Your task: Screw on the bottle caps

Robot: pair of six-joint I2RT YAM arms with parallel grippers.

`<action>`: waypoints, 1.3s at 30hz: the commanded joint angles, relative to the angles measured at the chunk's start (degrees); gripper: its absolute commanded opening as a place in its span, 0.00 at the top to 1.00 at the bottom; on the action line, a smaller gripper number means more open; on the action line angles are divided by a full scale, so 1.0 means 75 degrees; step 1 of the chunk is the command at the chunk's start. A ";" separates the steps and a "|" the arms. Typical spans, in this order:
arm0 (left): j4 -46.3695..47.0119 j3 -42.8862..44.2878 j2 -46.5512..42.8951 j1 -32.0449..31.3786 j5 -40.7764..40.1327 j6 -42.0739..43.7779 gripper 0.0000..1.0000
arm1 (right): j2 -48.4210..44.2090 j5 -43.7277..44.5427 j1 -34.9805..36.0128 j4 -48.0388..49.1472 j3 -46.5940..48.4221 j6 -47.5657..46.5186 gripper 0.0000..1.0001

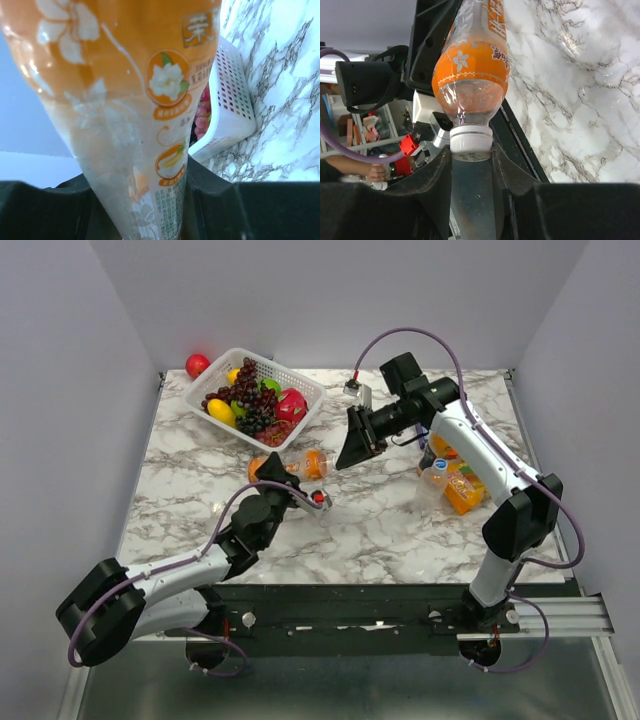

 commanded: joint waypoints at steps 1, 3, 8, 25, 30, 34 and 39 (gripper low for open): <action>-0.0671 0.0646 -0.0076 -0.0425 0.0420 -0.0485 1.00 | -0.0032 -0.0195 -0.0510 0.1188 0.0218 0.0098 0.78; -0.2368 0.1451 -0.0005 -0.0366 0.0276 -0.1573 1.00 | -0.0079 -0.0418 -0.0733 0.1213 0.0463 -0.0533 0.57; -0.6286 0.2803 0.0217 0.0079 0.2378 -0.4421 1.00 | -0.0616 -0.0407 -0.0804 0.0347 0.1145 -0.4474 0.45; -0.7121 0.3648 0.0160 0.0560 0.5525 -0.5424 1.00 | -0.3266 0.0085 0.0157 0.1001 -0.2102 -0.9572 0.38; -0.7086 0.3566 -0.0040 0.0571 0.5655 -0.5376 1.00 | -0.3068 0.0249 0.0180 0.1003 -0.2009 -0.9524 0.41; -0.7062 0.3508 -0.0122 0.0606 0.5644 -0.5423 1.00 | -0.2974 0.0261 0.0180 0.0769 -0.1915 -0.9489 0.51; -0.6770 0.3449 -0.0134 0.0700 0.5620 -0.5564 1.00 | -0.2868 0.0237 0.0180 0.0663 -0.1857 -0.9080 0.64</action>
